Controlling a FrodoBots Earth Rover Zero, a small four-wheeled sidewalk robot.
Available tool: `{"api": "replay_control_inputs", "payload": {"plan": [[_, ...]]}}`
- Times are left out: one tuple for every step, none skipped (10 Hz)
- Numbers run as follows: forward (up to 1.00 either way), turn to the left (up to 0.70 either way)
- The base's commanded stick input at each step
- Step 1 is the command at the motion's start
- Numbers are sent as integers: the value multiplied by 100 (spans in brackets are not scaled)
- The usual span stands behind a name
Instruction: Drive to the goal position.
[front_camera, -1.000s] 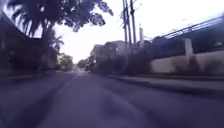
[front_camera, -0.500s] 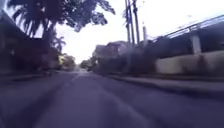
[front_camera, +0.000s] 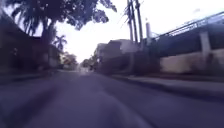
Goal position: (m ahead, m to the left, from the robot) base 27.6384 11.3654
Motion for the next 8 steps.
{"api": "replay_control_inputs", "payload": {"plan": [[70, 0], [70, 0], [70, 0], [70, 0], [70, 0], [70, 0], [70, 0], [70, 0]]}}
